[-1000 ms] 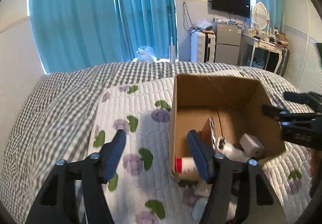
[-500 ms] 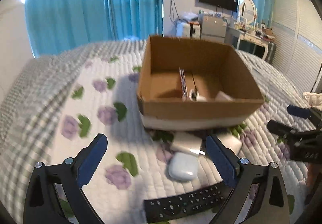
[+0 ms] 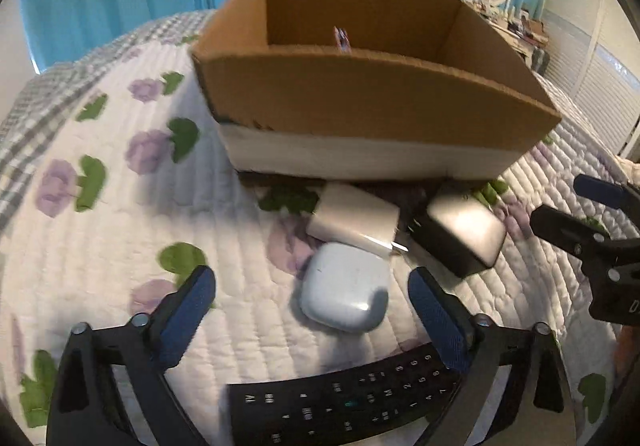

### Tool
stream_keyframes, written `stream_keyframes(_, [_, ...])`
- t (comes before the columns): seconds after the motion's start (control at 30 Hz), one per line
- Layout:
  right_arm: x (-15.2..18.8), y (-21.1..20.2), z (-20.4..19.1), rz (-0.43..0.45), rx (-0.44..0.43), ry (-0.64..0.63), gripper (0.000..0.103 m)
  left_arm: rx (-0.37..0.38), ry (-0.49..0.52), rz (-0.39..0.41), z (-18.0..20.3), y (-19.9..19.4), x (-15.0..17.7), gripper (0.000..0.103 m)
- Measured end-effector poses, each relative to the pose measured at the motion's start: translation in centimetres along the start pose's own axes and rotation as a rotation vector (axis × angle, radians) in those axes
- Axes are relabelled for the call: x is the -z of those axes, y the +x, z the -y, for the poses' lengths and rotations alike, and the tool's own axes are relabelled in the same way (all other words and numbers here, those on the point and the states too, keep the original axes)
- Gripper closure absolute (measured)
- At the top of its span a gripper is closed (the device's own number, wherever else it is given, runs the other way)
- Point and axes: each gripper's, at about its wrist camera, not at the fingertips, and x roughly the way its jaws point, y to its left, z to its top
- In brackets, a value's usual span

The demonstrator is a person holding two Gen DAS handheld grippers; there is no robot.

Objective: Organize rigid objects
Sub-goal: 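Grasp the white earbud case with the left tool while the right tool grasps the black device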

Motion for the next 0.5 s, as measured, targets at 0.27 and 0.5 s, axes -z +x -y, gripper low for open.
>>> stream_keyframes(0.27, [0.0,0.6,-0.7,-0.008,-0.008,-0.017,0.006,-0.002,0.093,-0.044,1.9,1.2,1.0,0.047])
stream_keyframes(0.5, [0.1,1.4,-2.0,-0.015,-0.044,-0.062,0.007,-0.034,0.074,0.005,1.6,-1.4,1.3,0.052])
